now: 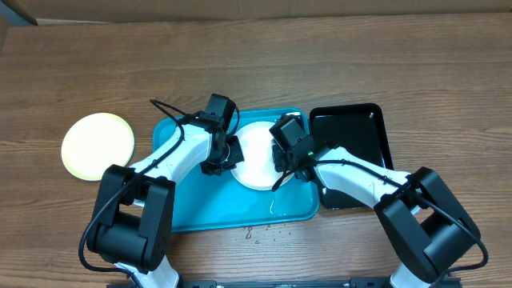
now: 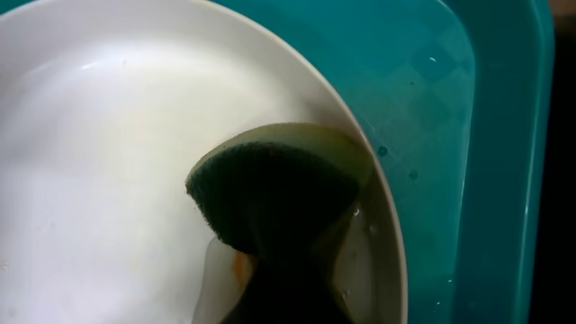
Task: Clean dirty plates on tray and stack at the side
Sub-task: 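Scrub the white plate with the sponge in the right gripper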
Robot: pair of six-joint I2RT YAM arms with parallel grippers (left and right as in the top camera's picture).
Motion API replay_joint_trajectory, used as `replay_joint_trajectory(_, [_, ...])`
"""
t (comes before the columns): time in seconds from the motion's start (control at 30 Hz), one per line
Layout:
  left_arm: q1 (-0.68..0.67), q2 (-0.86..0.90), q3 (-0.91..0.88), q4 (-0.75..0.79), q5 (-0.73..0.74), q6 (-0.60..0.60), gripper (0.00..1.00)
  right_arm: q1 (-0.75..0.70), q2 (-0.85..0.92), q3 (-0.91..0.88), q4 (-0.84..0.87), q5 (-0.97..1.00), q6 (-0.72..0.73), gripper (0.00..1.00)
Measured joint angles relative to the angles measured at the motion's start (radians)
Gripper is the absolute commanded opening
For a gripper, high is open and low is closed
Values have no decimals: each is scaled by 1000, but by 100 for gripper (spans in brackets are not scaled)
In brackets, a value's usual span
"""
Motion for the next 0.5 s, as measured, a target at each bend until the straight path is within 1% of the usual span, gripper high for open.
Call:
replay_joint_trajectory(0.2, [0,0,0,0,0,0,4,-1,-6,-17,29,-48,81,4])
replay_joint_trajectory(0.4, [0,0,0,2,0,0,4,-2,-6,-23,58,-138,107,4])
replay_joint_trajectory(0.5, [0,0,0,2,0,0,4,-1,-6,-36,106,-202,114,4])
